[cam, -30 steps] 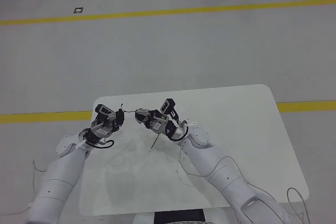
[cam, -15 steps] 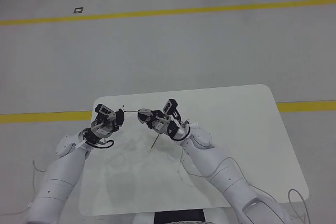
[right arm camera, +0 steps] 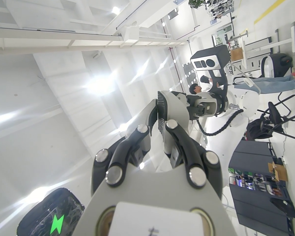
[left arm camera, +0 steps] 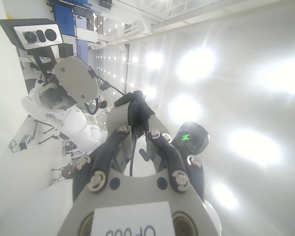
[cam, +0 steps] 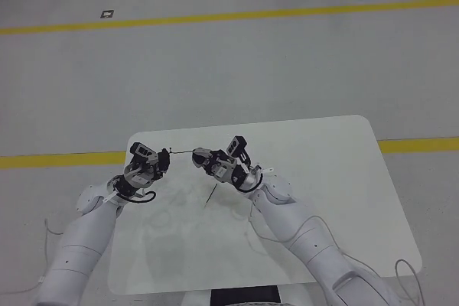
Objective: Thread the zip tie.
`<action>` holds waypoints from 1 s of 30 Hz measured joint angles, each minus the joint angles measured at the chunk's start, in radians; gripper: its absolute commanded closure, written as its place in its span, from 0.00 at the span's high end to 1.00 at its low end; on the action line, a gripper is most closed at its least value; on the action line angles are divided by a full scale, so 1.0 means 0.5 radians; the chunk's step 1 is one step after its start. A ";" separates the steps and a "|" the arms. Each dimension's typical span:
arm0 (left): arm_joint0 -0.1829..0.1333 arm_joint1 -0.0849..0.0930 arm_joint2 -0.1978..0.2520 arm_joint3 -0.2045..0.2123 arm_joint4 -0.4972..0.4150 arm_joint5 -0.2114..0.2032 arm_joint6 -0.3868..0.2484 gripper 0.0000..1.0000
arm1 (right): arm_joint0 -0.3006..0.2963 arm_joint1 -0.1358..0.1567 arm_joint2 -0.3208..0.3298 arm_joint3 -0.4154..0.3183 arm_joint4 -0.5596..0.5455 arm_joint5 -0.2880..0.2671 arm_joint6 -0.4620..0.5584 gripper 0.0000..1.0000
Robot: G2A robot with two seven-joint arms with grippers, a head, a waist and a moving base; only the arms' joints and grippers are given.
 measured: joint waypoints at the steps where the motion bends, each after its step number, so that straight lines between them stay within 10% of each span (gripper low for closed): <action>1: 0.000 0.000 0.000 0.000 0.000 0.000 0.000 0.00 | -0.002 0.002 0.003 -0.001 -0.001 -0.001 -0.002 0.00; 30: 0.000 0.000 0.000 0.000 0.000 0.000 0.000 0.00 | -0.026 0.027 0.027 -0.007 -0.003 -0.005 -0.021 0.00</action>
